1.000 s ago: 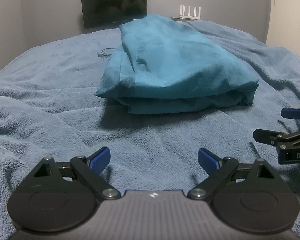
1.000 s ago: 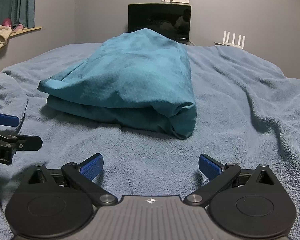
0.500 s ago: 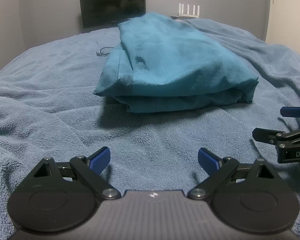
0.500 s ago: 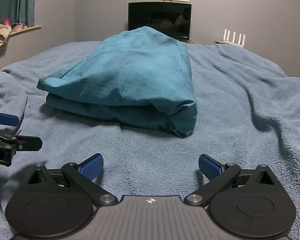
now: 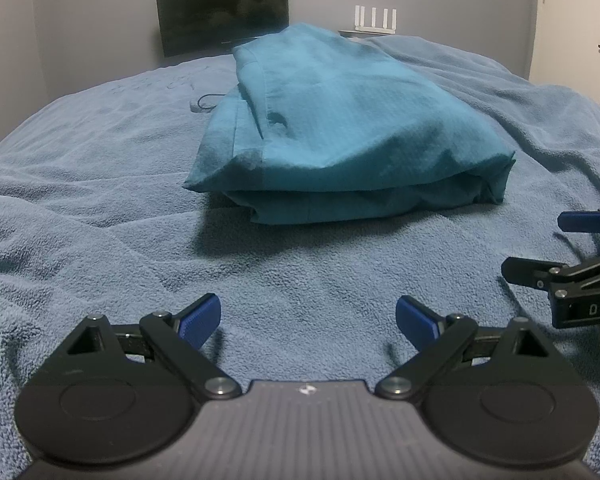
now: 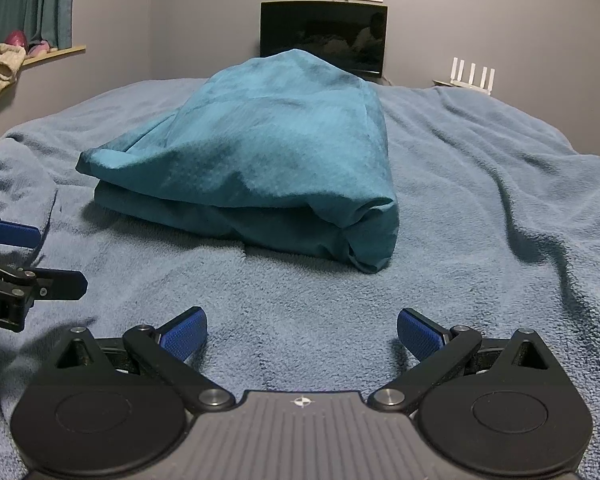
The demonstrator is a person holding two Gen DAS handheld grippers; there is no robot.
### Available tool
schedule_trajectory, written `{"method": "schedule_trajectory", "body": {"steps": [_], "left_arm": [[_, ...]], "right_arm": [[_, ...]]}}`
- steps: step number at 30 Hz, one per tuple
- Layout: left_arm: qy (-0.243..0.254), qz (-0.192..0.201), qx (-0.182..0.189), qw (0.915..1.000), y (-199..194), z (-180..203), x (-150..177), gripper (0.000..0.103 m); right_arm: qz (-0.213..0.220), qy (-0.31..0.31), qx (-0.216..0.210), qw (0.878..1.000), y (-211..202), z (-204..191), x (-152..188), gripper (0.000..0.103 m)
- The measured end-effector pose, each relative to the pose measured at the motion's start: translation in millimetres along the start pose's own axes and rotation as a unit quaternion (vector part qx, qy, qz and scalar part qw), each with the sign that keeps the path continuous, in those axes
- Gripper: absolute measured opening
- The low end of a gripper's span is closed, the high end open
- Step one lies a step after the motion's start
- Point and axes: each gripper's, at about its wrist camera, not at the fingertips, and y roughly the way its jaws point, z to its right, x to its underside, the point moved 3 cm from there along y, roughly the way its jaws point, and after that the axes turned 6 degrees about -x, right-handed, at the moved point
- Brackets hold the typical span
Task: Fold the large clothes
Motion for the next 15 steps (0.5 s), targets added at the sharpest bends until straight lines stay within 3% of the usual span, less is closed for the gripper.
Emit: {"method": "schedule_trajectory", "body": {"steps": [15], "left_arm": [[0.039, 0.019, 0.01, 0.999, -2.5, 7.2, 0.3, 0.094]], "right_arm": [[-0.004, -0.002, -0.002, 1.0, 1.6, 1.3, 0.4, 0.103]]}}
